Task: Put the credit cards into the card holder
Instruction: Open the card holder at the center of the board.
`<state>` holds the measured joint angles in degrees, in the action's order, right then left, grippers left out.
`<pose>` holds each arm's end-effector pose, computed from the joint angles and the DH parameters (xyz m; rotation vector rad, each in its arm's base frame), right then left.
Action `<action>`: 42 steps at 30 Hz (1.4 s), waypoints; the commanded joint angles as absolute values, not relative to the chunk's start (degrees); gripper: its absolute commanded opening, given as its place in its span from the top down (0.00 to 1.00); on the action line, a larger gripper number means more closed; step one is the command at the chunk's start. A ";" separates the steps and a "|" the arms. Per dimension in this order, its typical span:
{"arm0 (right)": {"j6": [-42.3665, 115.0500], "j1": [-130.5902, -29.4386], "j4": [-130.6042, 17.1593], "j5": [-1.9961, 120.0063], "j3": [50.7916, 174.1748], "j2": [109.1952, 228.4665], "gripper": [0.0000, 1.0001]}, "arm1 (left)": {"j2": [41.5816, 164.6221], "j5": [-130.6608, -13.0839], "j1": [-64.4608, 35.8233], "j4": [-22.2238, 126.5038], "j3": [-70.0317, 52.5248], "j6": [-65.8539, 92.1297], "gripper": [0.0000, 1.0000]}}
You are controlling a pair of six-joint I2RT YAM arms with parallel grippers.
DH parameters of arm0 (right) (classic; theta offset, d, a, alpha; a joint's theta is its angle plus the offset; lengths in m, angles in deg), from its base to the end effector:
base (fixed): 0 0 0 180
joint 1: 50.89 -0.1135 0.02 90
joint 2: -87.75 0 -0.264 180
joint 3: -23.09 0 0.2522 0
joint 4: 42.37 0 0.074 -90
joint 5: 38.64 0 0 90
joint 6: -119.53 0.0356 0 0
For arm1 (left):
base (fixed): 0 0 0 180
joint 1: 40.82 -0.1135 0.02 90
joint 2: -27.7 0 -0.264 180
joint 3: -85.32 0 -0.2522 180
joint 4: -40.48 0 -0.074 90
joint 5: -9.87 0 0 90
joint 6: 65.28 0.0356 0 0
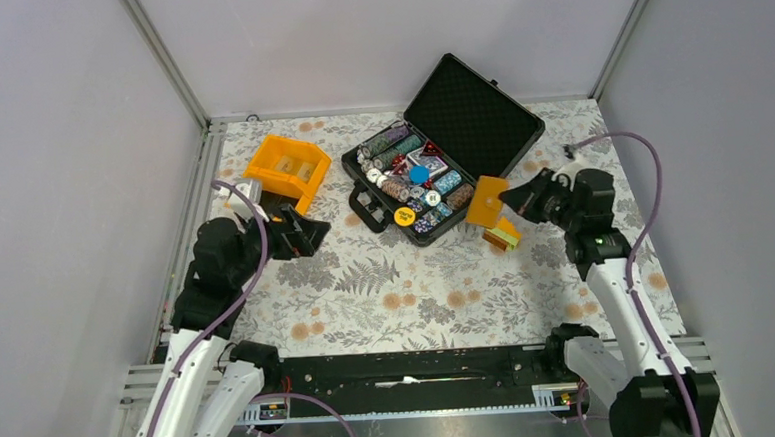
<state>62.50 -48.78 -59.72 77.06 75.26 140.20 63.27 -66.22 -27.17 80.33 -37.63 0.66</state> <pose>0.2128 0.0076 0.2894 0.2699 1.9044 0.7864 0.1369 -0.0421 0.3252 -0.0059 1.9390 -0.6734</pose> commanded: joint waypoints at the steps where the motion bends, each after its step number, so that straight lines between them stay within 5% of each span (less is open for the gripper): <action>1: 62.61 -58.17 -51.86 86.00 78.89 139.11 1.00 | 61.56 -49.94 -25.31 60.28 -44.28 -14.02 0.01; 5: 62.91 -68.85 -46.80 87.04 80.48 141.39 1.00 | 61.99 -46.71 -20.21 43.38 -51.15 -25.26 0.01; 12: 66.19 -84.35 -31.71 90.32 82.33 148.22 1.00 | 67.32 -49.64 -10.88 38.83 -51.39 -25.92 0.01; 22: 68.37 -88.37 -24.90 93.10 83.24 151.02 1.00 | 67.27 -47.42 -9.71 35.43 -52.37 -26.34 0.04; 27: 68.95 -88.34 -24.05 93.56 82.70 150.31 1.00 | 67.67 -45.78 -9.70 34.38 -53.05 -26.90 0.27; 33: 64.76 -88.41 -30.27 91.41 83.22 149.91 1.00 | 66.60 -43.71 -9.71 33.36 -53.15 -26.78 0.95; 35: 60.42 -88.36 -38.13 88.77 85.43 149.78 1.00 | 66.33 -42.62 -9.71 37.07 -51.59 -24.69 1.00; 36: 58.23 -88.41 -42.09 87.64 86.61 149.58 0.90 | 66.22 -42.38 -9.70 40.91 -49.98 -22.69 1.00; 39: 53.48 -88.42 -49.21 85.02 88.23 147.43 0.39 | 67.52 -41.94 -9.75 56.58 -42.79 -12.61 1.00; 42: 51.16 -88.41 -51.31 83.21 87.76 143.86 0.17 | 70.97 -41.94 -9.88 71.30 -34.05 -1.73 1.00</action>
